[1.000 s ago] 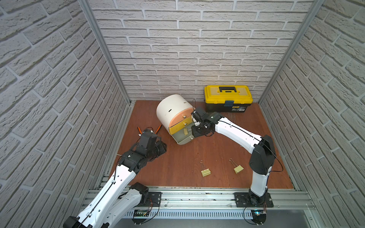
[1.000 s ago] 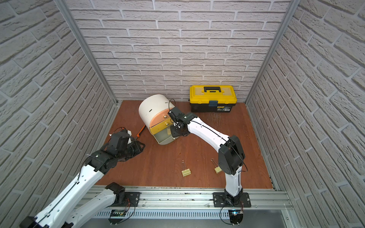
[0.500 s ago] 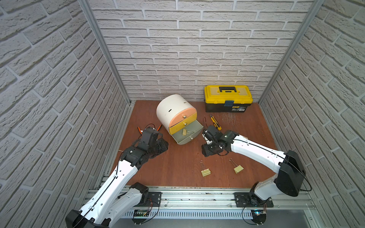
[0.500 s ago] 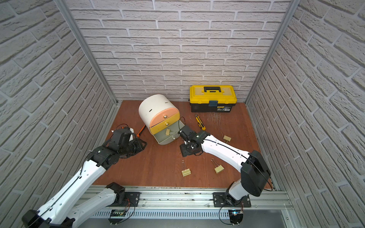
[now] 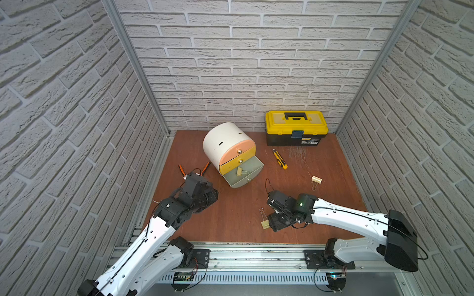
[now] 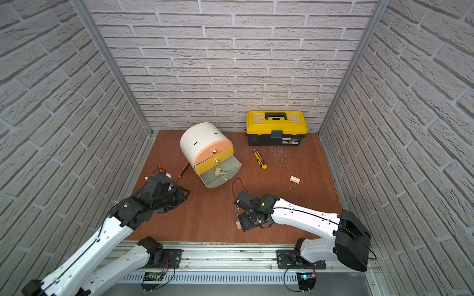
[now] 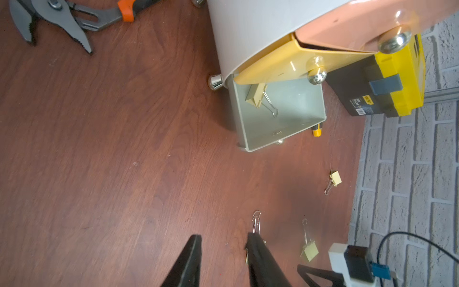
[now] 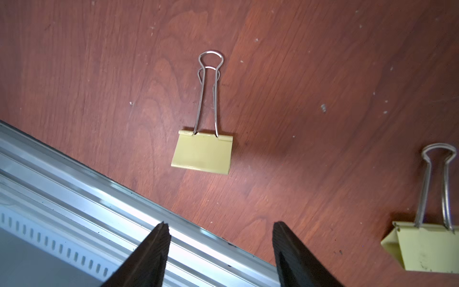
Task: Put the binder clips in the drawer according to color
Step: Pick up the binder clip at the center of the board.
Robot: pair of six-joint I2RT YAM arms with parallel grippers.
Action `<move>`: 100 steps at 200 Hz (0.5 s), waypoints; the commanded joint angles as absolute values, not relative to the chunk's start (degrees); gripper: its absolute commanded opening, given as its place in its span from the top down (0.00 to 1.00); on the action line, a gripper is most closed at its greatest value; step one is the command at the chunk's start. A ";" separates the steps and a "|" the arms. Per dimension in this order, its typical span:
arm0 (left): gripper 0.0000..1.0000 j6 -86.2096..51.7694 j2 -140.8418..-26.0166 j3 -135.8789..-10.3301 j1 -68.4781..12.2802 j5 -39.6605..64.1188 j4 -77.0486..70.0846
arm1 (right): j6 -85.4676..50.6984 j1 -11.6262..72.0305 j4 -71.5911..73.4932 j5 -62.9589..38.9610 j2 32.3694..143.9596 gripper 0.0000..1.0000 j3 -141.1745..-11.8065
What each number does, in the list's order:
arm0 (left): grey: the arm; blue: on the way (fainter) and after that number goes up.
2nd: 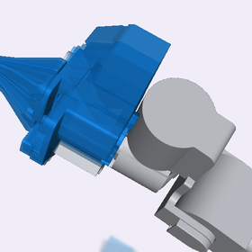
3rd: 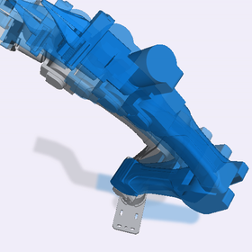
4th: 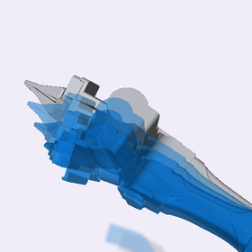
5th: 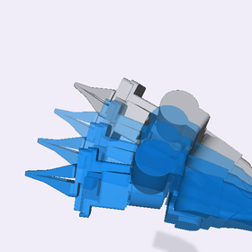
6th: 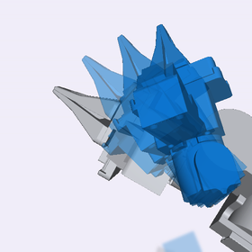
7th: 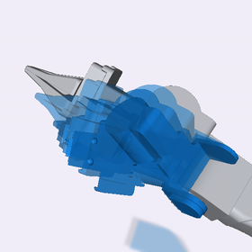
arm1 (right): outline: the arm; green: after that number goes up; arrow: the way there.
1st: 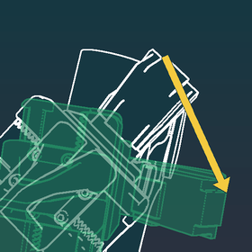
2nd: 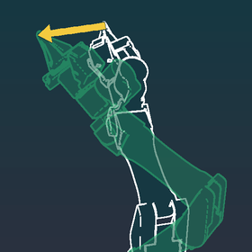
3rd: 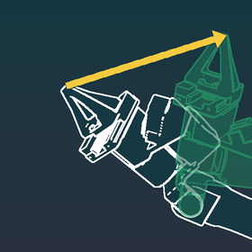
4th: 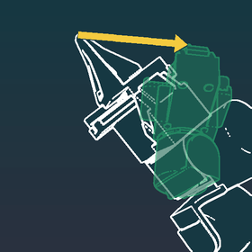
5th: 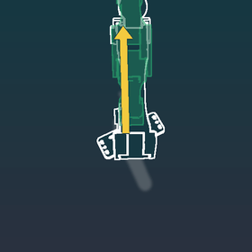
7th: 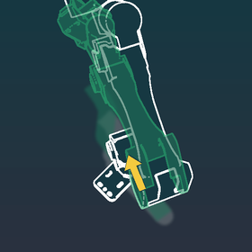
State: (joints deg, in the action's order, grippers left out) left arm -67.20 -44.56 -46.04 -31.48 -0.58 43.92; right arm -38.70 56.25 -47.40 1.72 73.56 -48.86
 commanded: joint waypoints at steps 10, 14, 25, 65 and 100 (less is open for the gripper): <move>0.65 -70.18 -43.45 -45.91 -33.41 -3.08 46.92 | -41.91 58.79 -46.76 3.42 72.26 0.29 -46.94; 0.65 -70.76 -43.33 -46.01 -33.83 -3.28 47.09 | -42.01 59.15 -46.82 3.50 72.48 0.29 -46.94; 0.65 -72.22 -42.49 -45.90 -35.44 -4.34 46.12 | -42.26 59.96 -47.18 3.68 73.48 0.29 -47.27; 0.63 -72.31 -42.80 -44.66 -37.09 -5.76 42.31 | -42.96 63.33 -46.38 6.52 78.93 0.28 -49.48; 0.62 -71.64 -43.54 -44.56 -37.05 -5.31 40.18 | -43.50 64.40 -45.70 7.86 84.65 0.28 -51.33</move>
